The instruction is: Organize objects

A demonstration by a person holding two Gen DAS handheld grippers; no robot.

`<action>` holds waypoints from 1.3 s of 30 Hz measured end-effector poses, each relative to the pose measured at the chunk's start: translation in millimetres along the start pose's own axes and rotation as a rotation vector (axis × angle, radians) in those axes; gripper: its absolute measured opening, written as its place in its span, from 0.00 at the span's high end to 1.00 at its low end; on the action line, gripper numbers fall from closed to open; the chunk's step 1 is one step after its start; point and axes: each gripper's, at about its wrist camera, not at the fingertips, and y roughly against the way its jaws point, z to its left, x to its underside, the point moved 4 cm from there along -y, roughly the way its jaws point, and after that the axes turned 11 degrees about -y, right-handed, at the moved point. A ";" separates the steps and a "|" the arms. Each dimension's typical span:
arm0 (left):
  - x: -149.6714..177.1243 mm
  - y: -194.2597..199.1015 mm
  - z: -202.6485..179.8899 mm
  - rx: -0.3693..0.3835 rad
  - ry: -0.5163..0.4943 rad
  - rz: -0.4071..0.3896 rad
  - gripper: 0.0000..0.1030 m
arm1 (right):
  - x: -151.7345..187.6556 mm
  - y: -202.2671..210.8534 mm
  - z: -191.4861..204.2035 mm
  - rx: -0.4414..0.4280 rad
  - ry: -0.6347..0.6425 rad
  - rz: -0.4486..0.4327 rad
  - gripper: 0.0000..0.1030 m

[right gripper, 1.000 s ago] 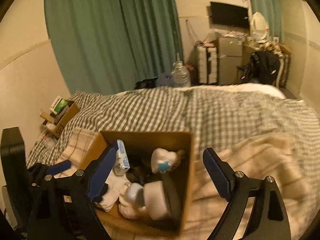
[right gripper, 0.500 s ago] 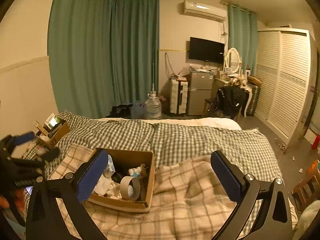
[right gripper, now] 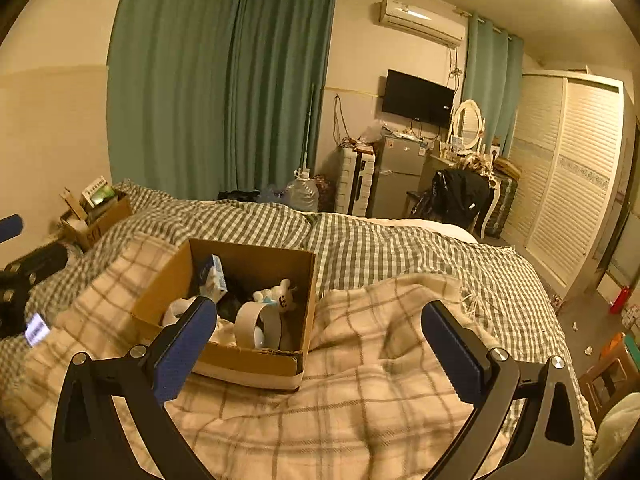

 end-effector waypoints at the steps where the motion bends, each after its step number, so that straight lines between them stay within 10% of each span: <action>1: 5.2 -3.6 -1.4 -0.007 0.002 0.007 0.00 | 3.4 -4.9 -0.2 0.000 -0.004 0.000 0.00; 39: 21.3 -12.3 -14.8 0.031 0.062 0.047 0.00 | 21.2 -21.8 -1.3 0.000 -0.040 0.062 0.00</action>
